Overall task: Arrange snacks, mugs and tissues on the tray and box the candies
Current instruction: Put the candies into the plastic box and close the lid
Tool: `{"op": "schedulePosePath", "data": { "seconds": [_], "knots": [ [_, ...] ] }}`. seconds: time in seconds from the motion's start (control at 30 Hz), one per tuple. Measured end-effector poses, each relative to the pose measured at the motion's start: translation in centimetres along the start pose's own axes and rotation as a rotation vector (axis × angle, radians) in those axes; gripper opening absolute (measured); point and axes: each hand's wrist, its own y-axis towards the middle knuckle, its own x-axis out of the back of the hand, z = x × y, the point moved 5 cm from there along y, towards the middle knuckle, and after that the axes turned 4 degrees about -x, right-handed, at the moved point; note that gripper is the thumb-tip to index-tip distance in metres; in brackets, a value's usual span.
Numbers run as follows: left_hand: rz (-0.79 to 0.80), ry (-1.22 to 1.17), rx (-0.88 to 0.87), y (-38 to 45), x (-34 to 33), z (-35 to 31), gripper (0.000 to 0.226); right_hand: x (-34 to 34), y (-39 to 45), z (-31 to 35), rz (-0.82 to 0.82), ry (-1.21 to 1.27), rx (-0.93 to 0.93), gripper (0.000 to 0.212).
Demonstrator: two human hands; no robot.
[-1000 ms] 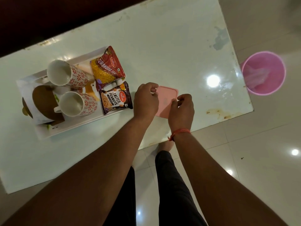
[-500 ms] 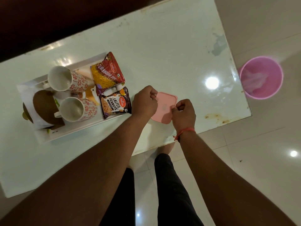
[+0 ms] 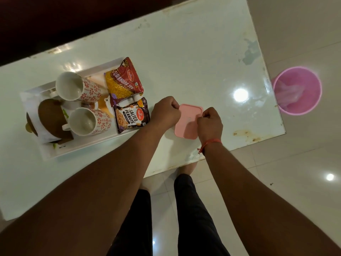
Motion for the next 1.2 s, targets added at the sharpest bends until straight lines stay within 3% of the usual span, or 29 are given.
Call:
{"op": "schedulePosePath", "data": {
  "seconds": [0.1,0.33,0.47,0.53,0.8,1.0,1.2],
  "knots": [
    [0.024,-0.035,-0.017,-0.8,0.0,0.6,0.003,0.2,-0.4,0.1,0.039,-0.073,0.053,0.011],
    [0.011,-0.162,0.019,-3.4,-1.7,4.1,0.029,0.3,-1.2,-2.3,0.127,-0.047,0.089,0.024],
    [0.019,-0.204,0.03,-4.1,-2.5,4.3,0.018,0.3,-1.8,-3.7,0.125,-0.06,0.083,0.018],
    [0.002,-0.17,0.006,-4.0,-2.6,4.1,0.01,0.4,-1.9,-3.9,0.131,-0.037,0.073,0.017],
    [0.006,0.031,-0.031,-3.7,-2.2,2.6,0.012,0.5,-1.2,-3.0,0.151,-0.109,0.133,0.016],
    [-0.121,0.046,0.008,-0.2,-0.3,0.0,0.013,-1.2,3.0,3.6,0.092,-0.243,0.323,0.014],
    [-0.248,-0.11,0.09,4.1,2.1,-1.3,0.02,-3.5,6.4,10.9,0.16,-0.411,0.404,0.011]
  ]
}}
